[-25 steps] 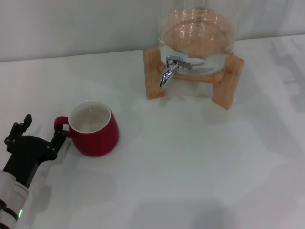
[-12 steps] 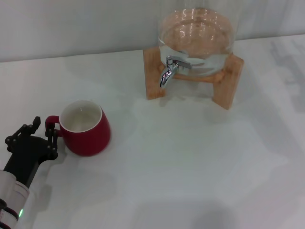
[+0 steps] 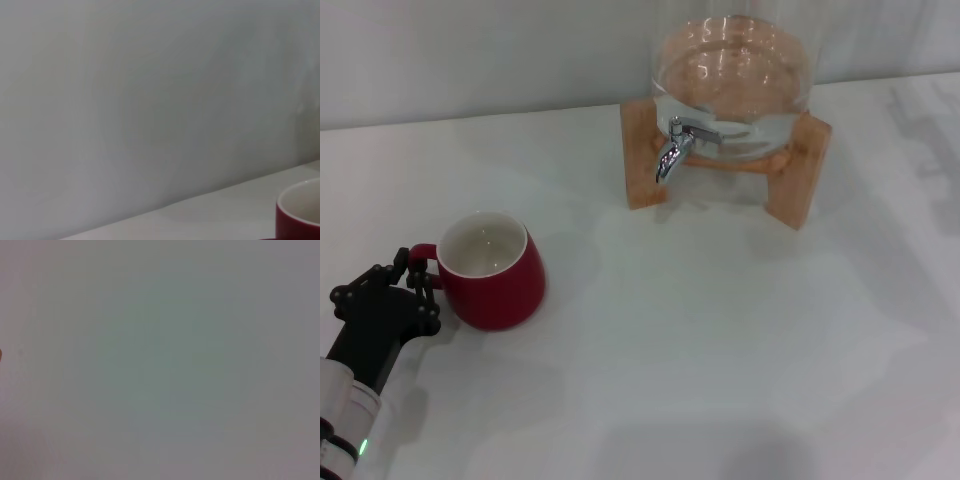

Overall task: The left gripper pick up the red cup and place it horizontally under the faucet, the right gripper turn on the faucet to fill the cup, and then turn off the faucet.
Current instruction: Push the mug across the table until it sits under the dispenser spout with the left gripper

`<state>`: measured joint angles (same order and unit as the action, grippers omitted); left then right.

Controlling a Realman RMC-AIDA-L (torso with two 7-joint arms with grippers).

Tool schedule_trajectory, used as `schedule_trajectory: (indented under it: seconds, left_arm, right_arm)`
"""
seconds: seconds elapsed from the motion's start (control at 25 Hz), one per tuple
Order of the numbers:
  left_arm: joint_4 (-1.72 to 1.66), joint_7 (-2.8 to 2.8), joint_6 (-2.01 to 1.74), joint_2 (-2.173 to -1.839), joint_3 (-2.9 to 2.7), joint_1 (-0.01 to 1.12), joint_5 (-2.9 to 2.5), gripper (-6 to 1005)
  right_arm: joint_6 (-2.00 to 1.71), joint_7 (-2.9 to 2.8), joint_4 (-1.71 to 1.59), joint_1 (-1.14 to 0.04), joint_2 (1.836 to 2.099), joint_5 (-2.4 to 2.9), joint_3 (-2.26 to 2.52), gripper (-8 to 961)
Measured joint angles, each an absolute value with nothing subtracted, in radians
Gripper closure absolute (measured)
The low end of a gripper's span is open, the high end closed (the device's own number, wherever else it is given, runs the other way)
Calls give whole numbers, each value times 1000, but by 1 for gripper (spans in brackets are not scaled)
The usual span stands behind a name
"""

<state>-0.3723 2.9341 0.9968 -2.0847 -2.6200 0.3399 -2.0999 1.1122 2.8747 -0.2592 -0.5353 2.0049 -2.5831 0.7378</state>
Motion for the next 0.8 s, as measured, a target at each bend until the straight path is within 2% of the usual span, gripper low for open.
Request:
schedule_trajectory:
  seconds: [0.28,0.8]
  left_arm:
    - [-378,2928,999,-2085,-2622,343,-2103,885]
    - [-397,2935,978,-2085,-2673,414,-2110,886]
  right_arm:
    - [1121,2875,-259,-535,2005,-2583,738,321]
    - [1137,2874,-258,-535,2010,-2579,747,321]
